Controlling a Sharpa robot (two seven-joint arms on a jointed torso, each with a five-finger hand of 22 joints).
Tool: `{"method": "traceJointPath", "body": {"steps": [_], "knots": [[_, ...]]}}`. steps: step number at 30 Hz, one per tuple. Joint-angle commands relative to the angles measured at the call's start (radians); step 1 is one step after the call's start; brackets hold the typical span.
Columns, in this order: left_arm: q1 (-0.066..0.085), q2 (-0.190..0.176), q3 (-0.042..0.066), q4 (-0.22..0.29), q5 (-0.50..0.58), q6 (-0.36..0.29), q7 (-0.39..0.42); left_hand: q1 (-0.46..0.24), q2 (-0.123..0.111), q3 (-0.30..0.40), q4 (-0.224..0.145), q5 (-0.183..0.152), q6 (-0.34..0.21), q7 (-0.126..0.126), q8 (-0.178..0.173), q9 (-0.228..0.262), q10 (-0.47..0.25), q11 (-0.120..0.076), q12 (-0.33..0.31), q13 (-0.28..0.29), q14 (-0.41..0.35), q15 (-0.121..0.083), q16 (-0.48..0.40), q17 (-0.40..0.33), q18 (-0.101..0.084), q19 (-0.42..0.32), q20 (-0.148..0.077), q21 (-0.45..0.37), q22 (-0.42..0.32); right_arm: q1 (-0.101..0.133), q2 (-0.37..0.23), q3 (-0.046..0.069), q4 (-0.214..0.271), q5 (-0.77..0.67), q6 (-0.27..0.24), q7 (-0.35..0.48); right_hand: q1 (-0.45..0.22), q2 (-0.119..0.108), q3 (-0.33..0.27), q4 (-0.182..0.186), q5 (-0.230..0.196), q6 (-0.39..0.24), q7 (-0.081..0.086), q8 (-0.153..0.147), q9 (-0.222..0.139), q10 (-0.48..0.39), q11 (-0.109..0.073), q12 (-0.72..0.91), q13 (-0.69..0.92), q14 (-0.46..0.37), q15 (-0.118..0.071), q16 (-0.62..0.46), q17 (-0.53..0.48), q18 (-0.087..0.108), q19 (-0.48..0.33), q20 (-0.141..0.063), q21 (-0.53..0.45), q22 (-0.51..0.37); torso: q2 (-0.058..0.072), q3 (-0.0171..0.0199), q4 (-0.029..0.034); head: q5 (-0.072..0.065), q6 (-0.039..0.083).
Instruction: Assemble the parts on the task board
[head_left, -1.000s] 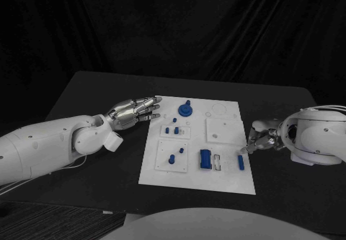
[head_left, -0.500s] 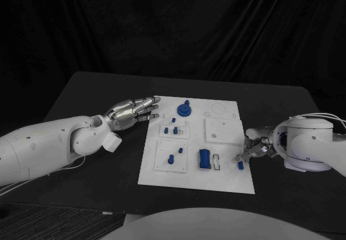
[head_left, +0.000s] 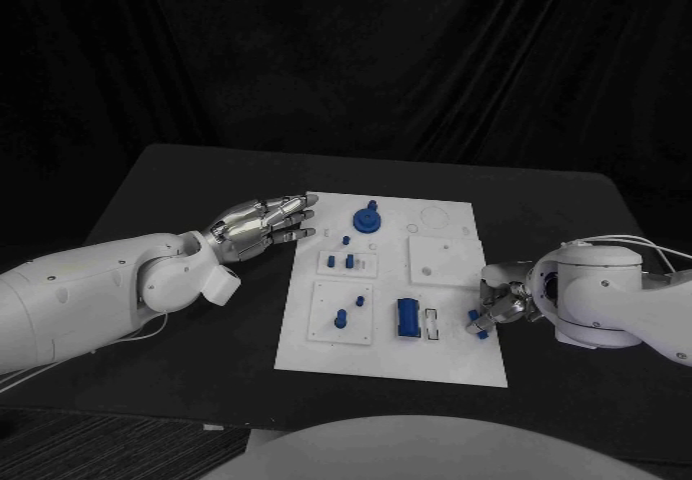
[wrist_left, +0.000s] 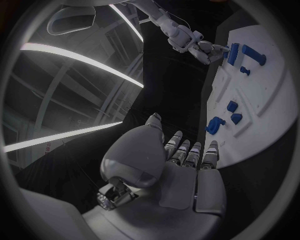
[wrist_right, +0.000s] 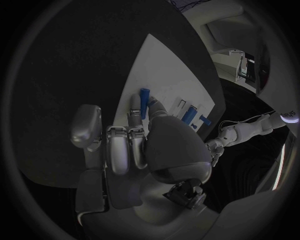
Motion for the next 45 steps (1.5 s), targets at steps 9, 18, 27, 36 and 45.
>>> {"method": "traceJointPath", "body": {"steps": [9,18,27,36,45], "knots": [[-0.003,0.001,0.001,0.001,0.005,0.018,0.008,0.009,0.002,0.003,0.001,0.006,-0.003,0.006,0.004,0.001,0.001,0.006,0.005,0.001,0.001,0.006,0.005,0.001,0.009,0.002,0.003,0.002,-0.002,-0.025,0.018,-0.005,0.003,-0.108,-0.056,-0.014,0.067,-0.017,0.098,-0.096,0.128,-0.100,0.032,-0.005,-0.062,0.106,0.037,0.004,0.263,0.083,0.026,-0.004,0.144,0.012,-0.007,0.023,-0.012,0.128,0.001,0.0019,-0.0008,-0.003,0.000],[-0.005,0.002,0.001,0.002,0.005,0.021,0.006,0.010,0.003,0.004,0.000,0.008,-0.005,0.004,0.003,0.000,0.001,0.008,0.006,0.001,0.000,0.006,0.004,0.001,0.009,0.002,0.003,0.002,-0.002,-0.028,0.010,-0.005,0.018,-0.057,-0.163,0.015,-0.001,-0.049,0.285,-0.181,0.234,-0.072,0.029,0.046,-0.062,0.106,0.034,0.004,0.263,0.085,0.026,0.003,0.155,0.009,-0.001,0.026,0.016,0.137,0.001,0.0031,-0.0005,-0.001,0.000],[-0.005,0.001,0.001,0.000,0.005,0.019,0.004,0.011,0.004,0.005,0.000,0.010,-0.007,0.003,0.003,0.000,0.001,0.010,0.006,0.001,0.000,0.006,0.004,0.001,0.009,0.002,0.003,0.002,-0.002,-0.025,-0.030,-0.005,0.056,0.219,-0.250,0.062,-0.067,-0.073,0.365,-0.206,0.271,-0.071,0.027,0.059,-0.067,0.106,0.031,0.004,0.263,0.086,0.025,0.007,0.161,0.007,0.003,0.024,0.033,0.140,0.000,0.0020,-0.0013,0.001,0.000],[-0.006,0.005,0.001,0.000,0.005,0.019,0.001,0.012,0.004,0.007,-0.001,0.011,-0.008,0.001,0.002,0.000,0.001,0.011,0.007,0.002,0.000,0.006,0.005,0.001,0.009,0.002,0.003,0.002,-0.002,-0.021,-0.029,-0.004,0.055,0.531,-0.263,0.083,-0.115,-0.072,0.392,-0.197,0.282,-0.074,0.025,0.063,-0.069,0.106,0.029,0.004,0.263,0.086,0.024,0.007,0.158,0.007,0.002,0.023,0.032,0.139,-0.003,0.0014,0.0014,-0.001,0.000],[-0.006,0.006,0.001,-0.001,0.005,0.020,-0.003,0.012,0.004,0.007,-0.001,0.011,-0.008,0.001,0.002,0.000,0.001,0.011,0.007,0.002,0.000,0.006,0.005,0.001,0.009,0.002,0.003,0.002,-0.002,-0.021,-0.009,-0.005,0.037,0.637,-0.266,0.076,-0.128,-0.071,0.400,-0.196,0.286,-0.078,0.025,0.064,-0.071,0.106,0.029,0.004,0.263,0.085,0.024,0.006,0.156,0.007,0.001,0.023,0.032,0.139,-0.001,-0.0007,0.0016,-0.005,0.000]]}}
